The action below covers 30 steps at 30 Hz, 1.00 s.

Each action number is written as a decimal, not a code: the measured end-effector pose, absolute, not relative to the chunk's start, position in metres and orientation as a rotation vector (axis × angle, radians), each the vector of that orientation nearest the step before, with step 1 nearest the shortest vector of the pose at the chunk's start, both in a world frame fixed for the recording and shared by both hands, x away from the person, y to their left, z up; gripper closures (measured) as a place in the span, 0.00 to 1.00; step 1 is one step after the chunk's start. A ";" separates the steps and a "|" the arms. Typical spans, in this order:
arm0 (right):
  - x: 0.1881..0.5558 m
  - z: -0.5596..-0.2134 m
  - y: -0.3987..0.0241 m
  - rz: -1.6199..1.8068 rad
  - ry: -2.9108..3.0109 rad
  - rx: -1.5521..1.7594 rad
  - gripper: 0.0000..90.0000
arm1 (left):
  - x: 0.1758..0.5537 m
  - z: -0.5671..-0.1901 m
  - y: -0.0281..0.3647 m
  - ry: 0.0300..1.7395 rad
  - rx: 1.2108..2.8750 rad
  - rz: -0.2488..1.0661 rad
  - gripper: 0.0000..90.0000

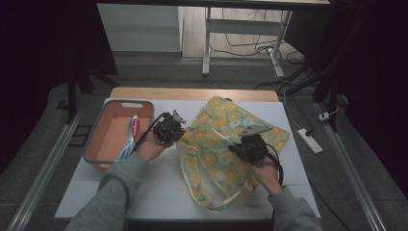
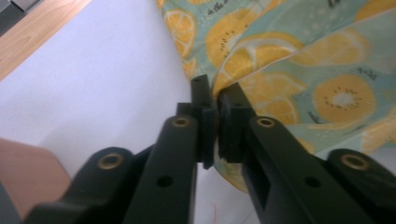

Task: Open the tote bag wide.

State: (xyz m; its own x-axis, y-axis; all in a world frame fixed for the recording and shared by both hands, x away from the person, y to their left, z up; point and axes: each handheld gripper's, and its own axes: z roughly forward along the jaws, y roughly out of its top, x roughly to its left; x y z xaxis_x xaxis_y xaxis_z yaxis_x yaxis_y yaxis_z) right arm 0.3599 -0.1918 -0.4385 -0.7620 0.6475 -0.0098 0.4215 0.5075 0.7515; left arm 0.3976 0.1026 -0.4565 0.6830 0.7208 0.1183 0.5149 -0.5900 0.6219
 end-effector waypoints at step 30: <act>0.397 -0.441 -0.174 1.236 2.434 0.963 0.99 | 0.357 -0.430 0.206 1.045 2.138 0.356 0.31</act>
